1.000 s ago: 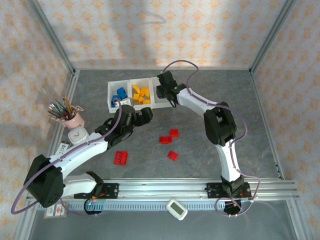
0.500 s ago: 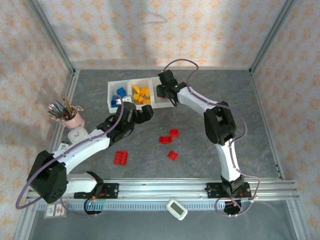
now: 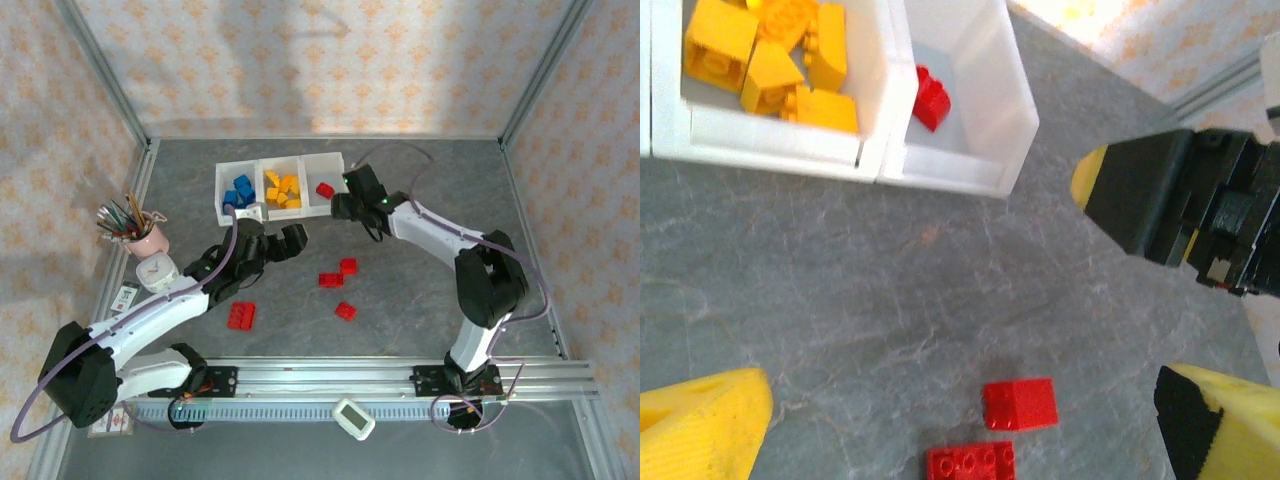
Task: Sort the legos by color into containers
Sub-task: Pick up the lego from the center of the table.
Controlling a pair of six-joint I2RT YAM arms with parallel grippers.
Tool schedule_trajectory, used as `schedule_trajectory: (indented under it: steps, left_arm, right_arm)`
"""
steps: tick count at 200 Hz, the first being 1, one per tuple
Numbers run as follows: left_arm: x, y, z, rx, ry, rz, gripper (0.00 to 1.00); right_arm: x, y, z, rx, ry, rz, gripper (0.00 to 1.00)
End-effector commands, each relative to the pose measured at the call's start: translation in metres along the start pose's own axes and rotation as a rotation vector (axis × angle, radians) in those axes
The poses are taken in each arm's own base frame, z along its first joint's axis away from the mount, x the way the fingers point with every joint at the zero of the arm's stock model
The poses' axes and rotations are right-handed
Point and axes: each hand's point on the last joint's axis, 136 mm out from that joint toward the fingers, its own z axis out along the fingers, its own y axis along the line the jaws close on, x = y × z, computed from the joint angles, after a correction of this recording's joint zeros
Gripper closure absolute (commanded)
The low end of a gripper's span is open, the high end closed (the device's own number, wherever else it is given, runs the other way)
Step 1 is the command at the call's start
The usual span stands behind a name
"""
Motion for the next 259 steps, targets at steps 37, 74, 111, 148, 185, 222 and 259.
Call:
schedule_trajectory:
  steps: [37,74,111,148,185,222,259]
  left_arm:
    - [0.034,0.009,-0.001,0.039,0.049,-0.024,0.01]
    - [0.045,0.021,0.001,0.021,0.053,-0.043,0.01]
    - [0.045,0.025,-0.002,0.010,0.046,-0.051,0.01]
    - [0.046,0.028,-0.005,0.003,0.038,-0.055,0.01]
    - [0.045,0.028,-0.005,0.004,0.036,-0.058,0.01]
    - [0.041,0.025,-0.005,0.007,0.026,-0.053,0.01]
    - [0.037,0.023,-0.005,0.008,0.016,-0.047,0.01]
  right_arm:
    - [0.073,-0.002,-0.005,0.013,0.076,0.039,0.21]
    - [0.105,0.001,0.002,0.015,0.114,0.048,0.19]
    - [0.121,0.002,0.005,0.027,0.145,0.052,0.21]
    - [0.133,0.006,0.006,0.031,0.165,0.038,0.28]
    - [0.137,0.007,0.013,0.036,0.172,0.013,0.40]
    - [0.131,0.011,0.012,0.026,0.159,-0.014,0.51]
    - [0.114,0.014,0.004,0.022,0.113,-0.026,0.64]
